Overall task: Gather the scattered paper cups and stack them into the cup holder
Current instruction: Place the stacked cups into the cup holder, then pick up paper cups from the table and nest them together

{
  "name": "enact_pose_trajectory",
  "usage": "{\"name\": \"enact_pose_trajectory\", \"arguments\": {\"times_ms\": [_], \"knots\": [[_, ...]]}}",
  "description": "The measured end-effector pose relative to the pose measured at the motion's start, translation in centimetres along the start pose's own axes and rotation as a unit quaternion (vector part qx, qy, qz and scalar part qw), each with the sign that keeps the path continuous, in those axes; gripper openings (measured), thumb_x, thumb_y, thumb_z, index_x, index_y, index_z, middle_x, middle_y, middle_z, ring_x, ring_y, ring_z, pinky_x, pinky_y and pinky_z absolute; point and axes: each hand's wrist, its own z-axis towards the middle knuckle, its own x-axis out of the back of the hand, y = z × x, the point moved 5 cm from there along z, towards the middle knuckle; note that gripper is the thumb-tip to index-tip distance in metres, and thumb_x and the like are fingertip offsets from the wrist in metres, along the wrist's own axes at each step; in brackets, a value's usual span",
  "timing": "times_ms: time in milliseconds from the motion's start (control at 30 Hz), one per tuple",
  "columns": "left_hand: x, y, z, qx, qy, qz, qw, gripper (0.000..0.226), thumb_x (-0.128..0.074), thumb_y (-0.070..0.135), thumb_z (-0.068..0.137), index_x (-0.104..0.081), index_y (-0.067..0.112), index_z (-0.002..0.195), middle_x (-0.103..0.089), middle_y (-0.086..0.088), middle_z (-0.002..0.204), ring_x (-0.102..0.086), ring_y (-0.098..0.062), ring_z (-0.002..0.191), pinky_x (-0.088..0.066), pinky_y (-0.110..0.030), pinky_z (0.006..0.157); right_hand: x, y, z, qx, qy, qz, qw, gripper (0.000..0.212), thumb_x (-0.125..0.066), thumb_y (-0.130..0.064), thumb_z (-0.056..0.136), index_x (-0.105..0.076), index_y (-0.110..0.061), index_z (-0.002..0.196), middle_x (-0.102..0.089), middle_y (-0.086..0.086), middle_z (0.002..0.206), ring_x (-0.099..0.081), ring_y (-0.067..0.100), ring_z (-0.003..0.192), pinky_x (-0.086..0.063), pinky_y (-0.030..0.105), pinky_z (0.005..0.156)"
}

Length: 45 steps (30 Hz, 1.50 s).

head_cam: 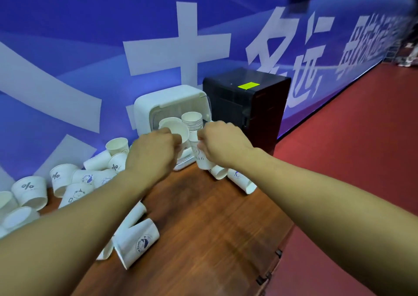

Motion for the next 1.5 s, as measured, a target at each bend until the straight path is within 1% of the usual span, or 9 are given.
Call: {"name": "enact_pose_trajectory", "arguments": {"times_ms": [300,433,533,633,967,1100,1333,1400,1500], "knots": [[2.6,-3.0,5.8,0.067,0.124,-0.028,0.990,0.027,-0.050,0.043,0.098,-0.072,0.027,0.100,-0.062,-0.002,0.100,-0.056,-0.032,0.089,-0.039,-0.037,0.063,2.6,2.2,6.3,0.024,0.151,-0.015,0.988,0.027,-0.048,-0.039,0.096,-0.065,-0.018,0.098,-0.060,0.003,0.101,-0.056,0.038,0.083,-0.031,0.035,0.060],[2.0,-4.1,7.6,0.081,0.170,-0.045,0.981,0.026,-0.052,0.042,0.097,-0.071,0.025,0.099,-0.065,-0.004,0.100,-0.057,-0.033,0.088,-0.034,-0.035,0.063,2.0,3.0,8.3,0.025,0.181,-0.011,0.983,0.027,-0.050,-0.037,0.096,-0.064,-0.015,0.094,-0.059,0.006,0.099,-0.054,0.039,0.079,-0.029,0.036,0.058],[1.2,-4.9,8.5,0.097,0.190,-0.049,0.976,0.025,-0.053,0.043,0.096,-0.071,0.025,0.100,-0.066,-0.003,0.100,-0.058,-0.034,0.087,-0.036,-0.035,0.063,0.9,4.0,9.8,0.019,0.192,0.010,0.981,0.025,-0.051,-0.033,0.095,-0.063,-0.011,0.090,-0.057,0.008,0.093,-0.053,0.040,0.076,-0.036,0.039,0.054],[0.2,-5.5,9.3,0.105,0.189,-0.050,0.975,0.026,-0.052,0.043,0.097,-0.070,0.026,0.101,-0.066,-0.002,0.100,-0.058,-0.033,0.087,-0.037,-0.035,0.063,-0.1,5.1,10.7,0.007,0.201,0.027,0.979,0.023,-0.052,-0.030,0.094,-0.064,-0.010,0.092,-0.059,0.008,0.093,-0.054,0.039,0.077,-0.043,0.041,0.057],[-2.5,-6.5,10.3,0.090,0.171,-0.052,0.980,0.029,-0.049,0.041,0.099,-0.071,0.022,0.103,-0.064,-0.003,0.098,-0.057,-0.033,0.088,-0.035,-0.035,0.063,-2.9,6.1,12.9,0.003,0.201,0.047,0.979,0.025,-0.055,-0.029,0.096,-0.069,-0.009,0.103,-0.063,0.010,0.098,-0.058,0.035,0.084,-0.039,0.034,0.063],[-3.8,-6.4,10.3,0.072,0.144,-0.039,0.986,0.029,-0.049,0.039,0.099,-0.072,0.022,0.100,-0.064,-0.003,0.096,-0.057,-0.033,0.086,-0.038,-0.036,0.062,-4.1,6.0,13.7,0.011,0.184,0.059,0.981,0.025,-0.054,-0.029,0.095,-0.069,-0.010,0.096,-0.062,0.009,0.093,-0.058,0.035,0.079,-0.051,0.042,0.066],[-5.8,-6.9,10.4,0.051,0.104,-0.031,0.993,0.030,-0.049,0.043,0.098,-0.074,0.026,0.097,-0.065,0.001,0.092,-0.059,-0.032,0.084,-0.044,-0.035,0.063,-6.0,5.5,14.8,0.025,0.140,0.046,0.989,0.027,-0.052,-0.030,0.096,-0.073,-0.012,0.098,-0.064,0.007,0.095,-0.060,0.032,0.080,-0.053,0.042,0.068],[-6.5,-7.1,10.7,0.053,0.080,-0.027,0.995,0.032,-0.048,0.046,0.098,-0.073,0.026,0.098,-0.067,-0.002,0.091,-0.059,-0.033,0.084,-0.045,-0.036,0.064,-6.7,5.7,15.1,0.018,0.126,0.039,0.991,0.027,-0.052,-0.030,0.096,-0.072,-0.013,0.097,-0.063,0.008,0.093,-0.059,0.032,0.079,-0.052,0.041,0.066],[-7.6,-7.3,10.9,0.056,0.059,-0.033,0.996,0.033,-0.048,0.051,0.097,-0.073,0.029,0.101,-0.070,-0.005,0.090,-0.060,-0.035,0.086,-0.046,-0.036,0.066,-7.7,5.9,15.3,0.003,0.102,0.034,0.994,0.024,-0.052,-0.028,0.095,-0.071,-0.013,0.094,-0.060,0.008,0.092,-0.056,0.037,0.078,-0.039,0.035,0.059]]}}
